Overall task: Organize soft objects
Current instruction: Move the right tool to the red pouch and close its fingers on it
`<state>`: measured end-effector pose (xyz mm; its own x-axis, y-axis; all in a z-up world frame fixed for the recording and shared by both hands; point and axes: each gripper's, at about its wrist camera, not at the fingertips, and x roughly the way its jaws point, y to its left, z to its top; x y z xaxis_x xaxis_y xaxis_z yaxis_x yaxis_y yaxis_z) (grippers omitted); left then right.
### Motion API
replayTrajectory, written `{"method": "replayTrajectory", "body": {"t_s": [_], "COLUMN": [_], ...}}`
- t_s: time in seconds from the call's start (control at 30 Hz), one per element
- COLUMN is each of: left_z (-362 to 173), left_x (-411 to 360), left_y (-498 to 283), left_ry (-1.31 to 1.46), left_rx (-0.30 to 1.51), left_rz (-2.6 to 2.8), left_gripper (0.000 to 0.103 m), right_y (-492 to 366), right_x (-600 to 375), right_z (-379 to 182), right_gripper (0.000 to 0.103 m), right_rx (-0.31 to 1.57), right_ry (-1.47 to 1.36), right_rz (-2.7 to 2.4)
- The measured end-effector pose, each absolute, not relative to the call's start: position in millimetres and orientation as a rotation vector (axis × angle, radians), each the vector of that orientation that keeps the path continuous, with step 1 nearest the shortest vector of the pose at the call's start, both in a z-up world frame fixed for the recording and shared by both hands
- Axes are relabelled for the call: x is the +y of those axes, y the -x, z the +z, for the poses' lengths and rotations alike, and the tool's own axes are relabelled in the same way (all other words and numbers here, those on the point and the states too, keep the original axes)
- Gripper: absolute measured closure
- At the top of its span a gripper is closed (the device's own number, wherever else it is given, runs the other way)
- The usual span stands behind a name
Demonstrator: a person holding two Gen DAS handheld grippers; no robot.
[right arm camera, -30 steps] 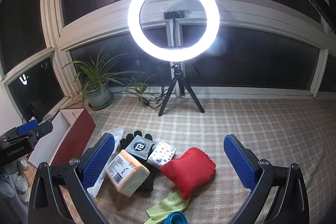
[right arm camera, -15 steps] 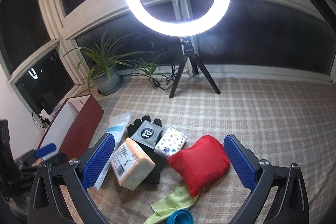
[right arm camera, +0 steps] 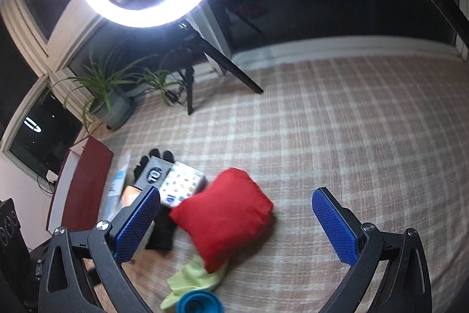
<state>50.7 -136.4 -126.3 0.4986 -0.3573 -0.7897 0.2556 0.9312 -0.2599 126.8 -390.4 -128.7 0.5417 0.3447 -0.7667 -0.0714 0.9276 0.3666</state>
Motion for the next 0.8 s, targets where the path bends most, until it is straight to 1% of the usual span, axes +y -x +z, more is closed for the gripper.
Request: {"method": "replayTrajectory", "body": {"t_s": [0.3,0.43,0.8], "left_z": [-165.5,-182.4,-205.8], "left_x": [-191.0,-195.5,-198.2], "left_y": [-88.4,-104.0,-126.5], "left_ry": [0.071,0.100,0.159], "left_rx": [1.125,1.189,1.253], "left_rz": [-0.402,-0.382,-0.340], "left_gripper": [0.021,0.021,0.020], "right_y": [-164.0,-183.2,-207.8], "right_x": [-398.9,-399.7,-386.6], "right_z": [-183.6,-201.4,-232.2], "right_gripper": [0.000,0.000,0.000], "right_rx": [1.110,1.164,1.270], "right_ry": [-0.341,-0.393,-0.386], "right_rz": [0.371,0.426,0.510]}}
